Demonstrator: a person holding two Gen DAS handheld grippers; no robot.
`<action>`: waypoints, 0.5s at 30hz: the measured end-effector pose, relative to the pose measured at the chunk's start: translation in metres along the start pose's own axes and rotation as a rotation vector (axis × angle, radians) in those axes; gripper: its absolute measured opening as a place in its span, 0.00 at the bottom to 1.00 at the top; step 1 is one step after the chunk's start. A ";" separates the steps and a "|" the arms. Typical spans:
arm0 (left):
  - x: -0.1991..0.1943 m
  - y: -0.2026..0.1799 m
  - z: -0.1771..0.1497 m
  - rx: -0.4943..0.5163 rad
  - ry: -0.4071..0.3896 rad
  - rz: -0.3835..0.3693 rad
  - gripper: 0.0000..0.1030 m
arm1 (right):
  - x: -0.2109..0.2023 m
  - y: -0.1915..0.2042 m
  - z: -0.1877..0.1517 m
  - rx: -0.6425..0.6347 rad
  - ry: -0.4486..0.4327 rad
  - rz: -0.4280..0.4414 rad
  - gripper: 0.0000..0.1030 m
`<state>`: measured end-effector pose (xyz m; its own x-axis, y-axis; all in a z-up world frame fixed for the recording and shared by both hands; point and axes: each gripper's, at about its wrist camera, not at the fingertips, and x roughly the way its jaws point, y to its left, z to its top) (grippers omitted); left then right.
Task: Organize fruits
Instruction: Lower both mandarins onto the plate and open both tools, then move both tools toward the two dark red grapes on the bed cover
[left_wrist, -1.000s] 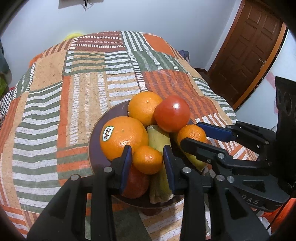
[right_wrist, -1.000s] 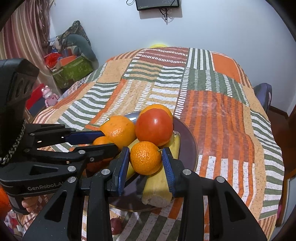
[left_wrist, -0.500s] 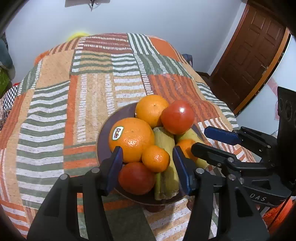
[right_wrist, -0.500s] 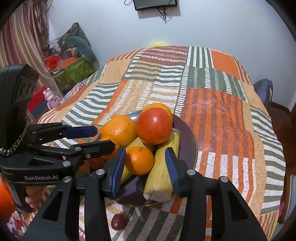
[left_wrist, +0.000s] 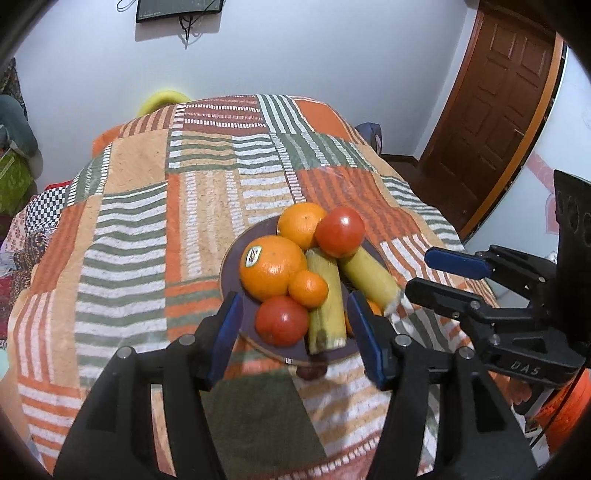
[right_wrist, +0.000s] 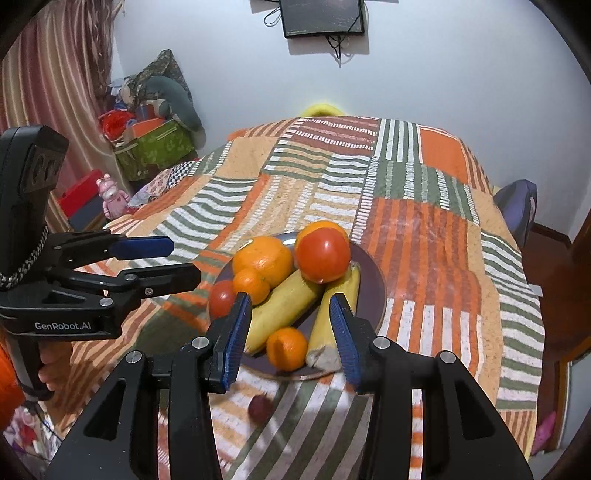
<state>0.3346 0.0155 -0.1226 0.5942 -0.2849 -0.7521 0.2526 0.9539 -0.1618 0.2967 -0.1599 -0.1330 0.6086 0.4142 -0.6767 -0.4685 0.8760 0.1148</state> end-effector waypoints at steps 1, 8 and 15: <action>-0.003 0.000 -0.004 0.003 0.005 0.003 0.58 | -0.001 0.002 -0.003 0.002 0.003 0.003 0.39; -0.007 -0.002 -0.039 0.019 0.074 0.001 0.59 | 0.003 0.013 -0.038 0.019 0.075 0.031 0.39; 0.012 0.002 -0.072 0.036 0.147 0.006 0.59 | 0.026 0.015 -0.069 0.027 0.171 0.026 0.39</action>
<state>0.2870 0.0206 -0.1780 0.4785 -0.2604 -0.8386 0.2784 0.9507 -0.1364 0.2611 -0.1531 -0.1985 0.4778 0.3909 -0.7867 -0.4639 0.8728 0.1519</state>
